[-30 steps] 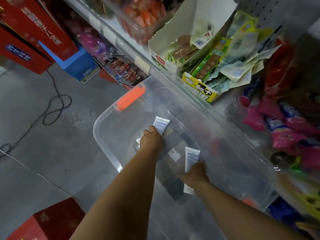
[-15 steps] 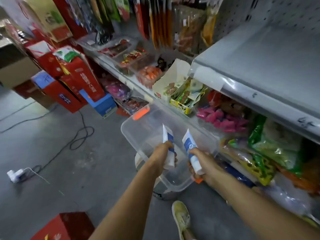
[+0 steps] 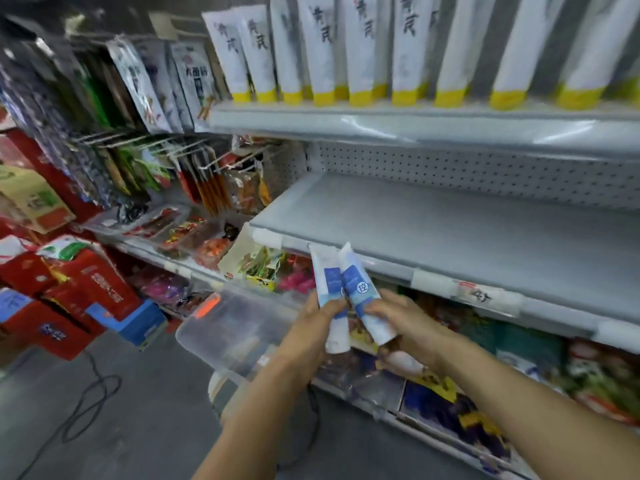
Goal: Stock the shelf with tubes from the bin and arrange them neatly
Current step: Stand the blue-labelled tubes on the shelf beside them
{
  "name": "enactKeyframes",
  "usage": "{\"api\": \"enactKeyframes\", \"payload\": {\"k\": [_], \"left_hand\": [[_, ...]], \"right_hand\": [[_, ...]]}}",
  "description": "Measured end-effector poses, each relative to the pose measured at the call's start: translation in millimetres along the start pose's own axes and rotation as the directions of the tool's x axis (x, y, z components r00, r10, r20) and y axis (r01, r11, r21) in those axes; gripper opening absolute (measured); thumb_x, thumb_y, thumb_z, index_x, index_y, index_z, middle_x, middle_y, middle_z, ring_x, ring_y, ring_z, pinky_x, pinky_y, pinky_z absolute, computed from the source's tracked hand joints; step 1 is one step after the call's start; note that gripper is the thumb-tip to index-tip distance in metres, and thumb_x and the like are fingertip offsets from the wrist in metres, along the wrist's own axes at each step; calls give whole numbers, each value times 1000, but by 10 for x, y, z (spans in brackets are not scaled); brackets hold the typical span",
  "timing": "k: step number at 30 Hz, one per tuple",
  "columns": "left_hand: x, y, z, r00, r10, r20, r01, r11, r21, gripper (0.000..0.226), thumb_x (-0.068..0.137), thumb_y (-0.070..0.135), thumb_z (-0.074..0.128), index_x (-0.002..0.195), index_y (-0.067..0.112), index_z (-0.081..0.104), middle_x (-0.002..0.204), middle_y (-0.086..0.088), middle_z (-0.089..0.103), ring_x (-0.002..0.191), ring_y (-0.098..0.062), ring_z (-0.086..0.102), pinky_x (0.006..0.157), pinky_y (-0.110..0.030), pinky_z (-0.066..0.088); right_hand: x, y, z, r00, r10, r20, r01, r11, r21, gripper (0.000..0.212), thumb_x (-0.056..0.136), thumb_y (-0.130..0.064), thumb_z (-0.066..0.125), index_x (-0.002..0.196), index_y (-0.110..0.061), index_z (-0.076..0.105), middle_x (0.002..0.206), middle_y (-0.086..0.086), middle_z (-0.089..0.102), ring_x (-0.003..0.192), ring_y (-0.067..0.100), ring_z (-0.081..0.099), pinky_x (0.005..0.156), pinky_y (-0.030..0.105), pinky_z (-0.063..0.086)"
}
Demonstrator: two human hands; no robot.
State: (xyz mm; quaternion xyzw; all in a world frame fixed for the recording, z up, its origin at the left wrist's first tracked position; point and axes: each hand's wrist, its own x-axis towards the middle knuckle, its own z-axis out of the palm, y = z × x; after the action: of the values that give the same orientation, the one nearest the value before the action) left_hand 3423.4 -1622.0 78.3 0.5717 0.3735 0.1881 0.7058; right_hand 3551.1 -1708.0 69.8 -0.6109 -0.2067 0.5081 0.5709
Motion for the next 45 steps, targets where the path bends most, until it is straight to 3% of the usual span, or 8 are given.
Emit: {"api": "enactKeyframes", "payload": {"k": [4, 8, 14, 21, 30, 35, 40, 45], "left_hand": [[-241, 270, 793, 989, 117, 91, -123, 990, 66, 29, 95, 18, 53, 122, 26, 57, 109, -4, 71, 95, -22, 68, 77, -38, 54], [-541, 485, 1778, 963, 216, 159, -230, 970, 74, 25, 94, 20, 53, 116, 31, 59, 109, -1, 71, 96, -21, 68, 78, -42, 55], [-1074, 616, 3390, 922, 300, 247, -320, 946, 48, 23, 96, 18, 49, 115, 25, 59, 108, -6, 70, 88, -21, 67, 69, -39, 53], [-1604, 759, 4777, 862, 373, 344, -411, 911, 42, 28, 85, 35, 54, 113, 37, 59, 106, 6, 71, 100, -19, 67, 92, -55, 50], [-1770, 1152, 5737, 824, 452, 341, -494, 868, 45, 22, 92, 11, 50, 111, 21, 52, 110, -9, 62, 94, -22, 59, 79, -42, 53], [-1713, 1277, 6007, 796, 494, 349, -543, 839, 49, 32, 92, 12, 55, 122, 23, 49, 112, -1, 63, 98, -19, 61, 88, -44, 53], [-1646, 1325, 6139, 776, 533, 336, -573, 819, 25, 32, 92, 11, 59, 120, 23, 49, 108, 5, 62, 95, -13, 62, 90, -40, 55], [-1559, 1362, 6179, 763, 551, 336, -591, 806, 21, 33, 92, 12, 60, 121, 24, 50, 112, 5, 63, 97, -9, 62, 88, -32, 55]], "right_hand": [[-662, -326, -640, 990, -125, -61, 121, 991, -63, 34, 78, -17, 64, 111, -14, 63, 97, 17, 70, 73, 21, 65, 54, 27, 47], [-1322, -548, -1491, 957, -274, -96, 264, 959, -100, 27, 82, -11, 65, 108, -15, 63, 109, 21, 68, 86, 25, 64, 74, 38, 49], [-2461, -865, -2900, 927, -346, -144, 290, 906, -310, 31, 88, -15, 67, 116, -26, 62, 114, 8, 66, 92, 22, 64, 66, 36, 57], [-3576, -1132, -4038, 858, -479, -187, 359, 818, -449, 36, 85, -18, 71, 119, -28, 63, 107, 2, 72, 96, 22, 69, 70, 35, 58], [-4231, -1721, -4862, 544, -683, -487, 599, 723, -344, 31, 86, -3, 66, 116, -10, 60, 103, 3, 72, 87, 17, 70, 70, 43, 60], [-4108, -2081, -5329, 437, -699, -565, 480, 713, -511, 34, 84, -8, 71, 113, -16, 56, 105, 0, 68, 91, 16, 65, 76, 35, 54], [-3826, -2312, -5619, 439, -684, -582, 291, 721, -628, 46, 80, -5, 74, 120, -8, 53, 108, 6, 62, 94, 21, 60, 84, 35, 50], [-3541, -2363, -5843, 471, -680, -562, 198, 702, -684, 41, 77, -4, 75, 106, -15, 48, 106, 7, 61, 93, 23, 59, 81, 32, 47]]}}
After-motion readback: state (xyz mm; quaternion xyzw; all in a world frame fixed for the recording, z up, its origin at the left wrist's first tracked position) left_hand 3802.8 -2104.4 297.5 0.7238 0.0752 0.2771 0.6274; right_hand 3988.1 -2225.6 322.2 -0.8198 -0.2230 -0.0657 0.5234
